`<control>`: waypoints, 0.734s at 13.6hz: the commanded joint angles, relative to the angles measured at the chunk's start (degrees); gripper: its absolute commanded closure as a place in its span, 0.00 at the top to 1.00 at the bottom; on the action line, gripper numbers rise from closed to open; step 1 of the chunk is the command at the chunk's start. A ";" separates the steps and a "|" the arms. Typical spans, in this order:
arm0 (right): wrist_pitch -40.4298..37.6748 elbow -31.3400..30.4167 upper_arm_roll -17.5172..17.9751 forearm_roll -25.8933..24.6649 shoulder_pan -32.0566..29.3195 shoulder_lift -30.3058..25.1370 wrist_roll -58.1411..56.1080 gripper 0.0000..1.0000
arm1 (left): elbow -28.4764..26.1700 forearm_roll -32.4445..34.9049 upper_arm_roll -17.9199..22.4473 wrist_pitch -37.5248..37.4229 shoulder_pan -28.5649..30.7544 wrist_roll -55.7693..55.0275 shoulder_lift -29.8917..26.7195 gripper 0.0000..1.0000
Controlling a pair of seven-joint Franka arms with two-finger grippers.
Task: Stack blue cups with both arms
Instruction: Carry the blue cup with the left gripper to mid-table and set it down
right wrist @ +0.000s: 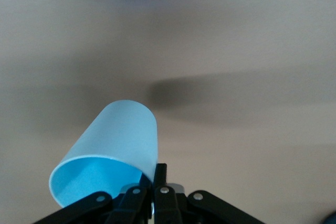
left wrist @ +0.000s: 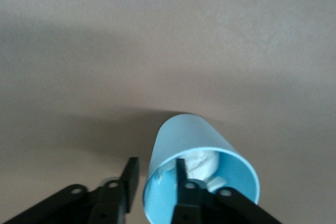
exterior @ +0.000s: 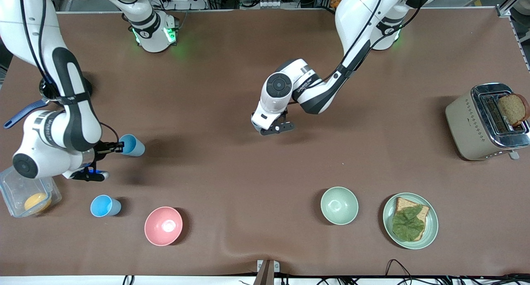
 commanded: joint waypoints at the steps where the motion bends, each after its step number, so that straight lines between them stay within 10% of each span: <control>1: -4.73 2.24 0.07 5.46 2.26 -1.38 2.01 0.00 | 0.91 0.87 0.34 -1.52 0.58 -1.94 -3.10 1.00; 10: -4.75 4.18 0.07 14.09 23.00 -1.74 25.38 0.00 | 0.91 1.92 0.43 -15.31 15.33 1.91 -25.33 1.00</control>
